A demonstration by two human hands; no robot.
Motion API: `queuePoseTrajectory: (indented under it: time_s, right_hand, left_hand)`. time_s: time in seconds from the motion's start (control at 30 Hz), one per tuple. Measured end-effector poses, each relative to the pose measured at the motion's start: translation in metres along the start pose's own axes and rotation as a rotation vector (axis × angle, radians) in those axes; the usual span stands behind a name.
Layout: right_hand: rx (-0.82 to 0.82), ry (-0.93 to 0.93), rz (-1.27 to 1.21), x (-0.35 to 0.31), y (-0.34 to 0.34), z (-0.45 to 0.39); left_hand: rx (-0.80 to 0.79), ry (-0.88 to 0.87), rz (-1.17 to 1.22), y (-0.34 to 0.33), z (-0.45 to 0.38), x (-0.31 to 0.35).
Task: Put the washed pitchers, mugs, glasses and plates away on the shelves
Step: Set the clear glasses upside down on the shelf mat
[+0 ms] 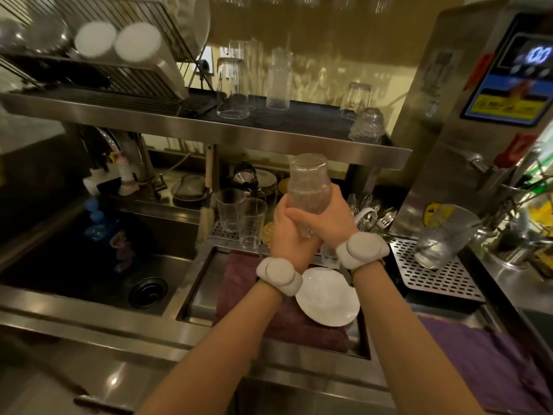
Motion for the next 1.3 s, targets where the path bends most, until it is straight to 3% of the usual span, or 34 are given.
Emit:
queuePoseTrajectory:
  time_s: [0.17,0.33,0.47,0.67,0.8,0.9,1.1,1.3]
  right_hand:
    - [0.003,0.148,-0.073,-0.041,-0.007,-0.015]
    - [-0.096,0.198,-0.159,-0.080,-0.014,-0.042]
    - [-0.189,0.241,-0.062,-0.111,-0.022,-0.076]
    - [0.105,0.324,-0.059,-0.131,-0.050,-0.132]
    - [0.310,0.293,-0.052,-0.128,-0.063,-0.177]
    - [0.409,0.243,0.002,-0.120,-0.072,-0.215]
    - [0.356,0.075,0.134,-0.094,-0.106,-0.272]
    - [0.331,-0.022,0.210,-0.071,-0.140,-0.296]
  left_hand:
    - [-0.014,-0.018,0.223,0.016,-0.029,0.024]
    - [0.033,-0.199,0.213,0.031,-0.070,0.049]
    - [0.050,-0.270,0.222,0.037,-0.111,0.064]
    - [-0.036,-0.275,0.138,0.040,-0.192,0.080]
    - [-0.097,-0.228,-0.131,0.036,-0.244,0.064]
    - [-0.172,-0.093,-0.260,0.029,-0.276,0.047]
    - [-0.268,-0.020,-0.352,0.014,-0.309,0.037]
    - [-0.228,0.052,-0.324,0.004,-0.314,0.011]
Point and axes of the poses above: each hand's wrist, its own z-axis away from the middle knuckle, its own y-axis out of the back of the hand, x = y × z, the point moved 3 cm from there along -z, towards the middle knuckle, and after that the axes turned 13 degrees about x, right-handed, at the moved point
